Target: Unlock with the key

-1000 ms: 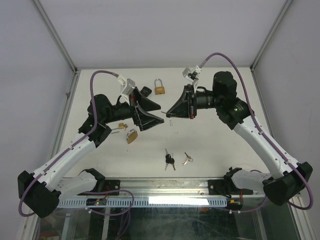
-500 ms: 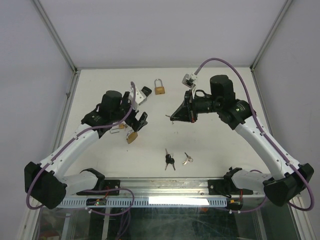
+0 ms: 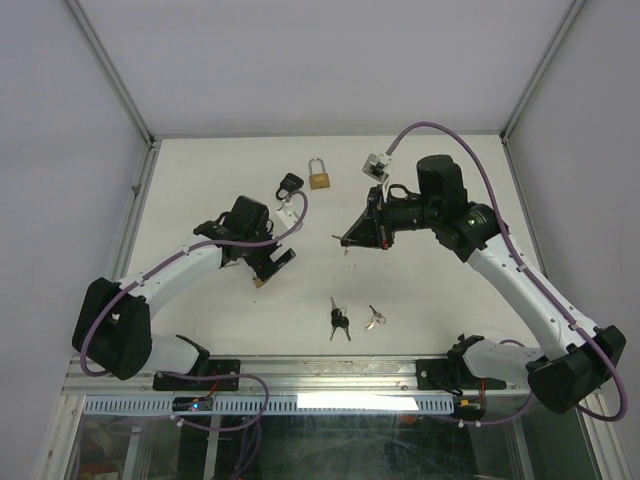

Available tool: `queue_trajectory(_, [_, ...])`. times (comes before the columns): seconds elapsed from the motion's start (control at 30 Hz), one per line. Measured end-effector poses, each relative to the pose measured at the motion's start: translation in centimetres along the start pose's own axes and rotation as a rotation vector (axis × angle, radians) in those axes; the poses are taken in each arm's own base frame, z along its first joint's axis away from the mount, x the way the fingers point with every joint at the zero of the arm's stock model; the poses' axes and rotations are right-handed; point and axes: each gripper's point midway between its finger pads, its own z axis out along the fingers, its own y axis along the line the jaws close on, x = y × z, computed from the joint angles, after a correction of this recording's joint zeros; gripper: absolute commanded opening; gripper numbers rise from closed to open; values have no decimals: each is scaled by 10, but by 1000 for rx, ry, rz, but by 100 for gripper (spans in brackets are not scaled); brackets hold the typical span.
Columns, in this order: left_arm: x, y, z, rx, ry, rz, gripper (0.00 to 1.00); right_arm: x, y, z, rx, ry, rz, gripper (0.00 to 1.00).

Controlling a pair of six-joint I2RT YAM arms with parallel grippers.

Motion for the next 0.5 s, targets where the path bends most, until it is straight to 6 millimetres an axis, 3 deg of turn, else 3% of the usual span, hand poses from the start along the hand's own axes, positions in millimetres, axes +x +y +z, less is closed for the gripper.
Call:
queue_trajectory(0.2, [19,-20,10,45,58,19,85,5,-2,1,0,5,7,0])
queue_trajectory(0.5, [32,-11,17,-15,121,16,66,4,-2,1,0,3,4,0])
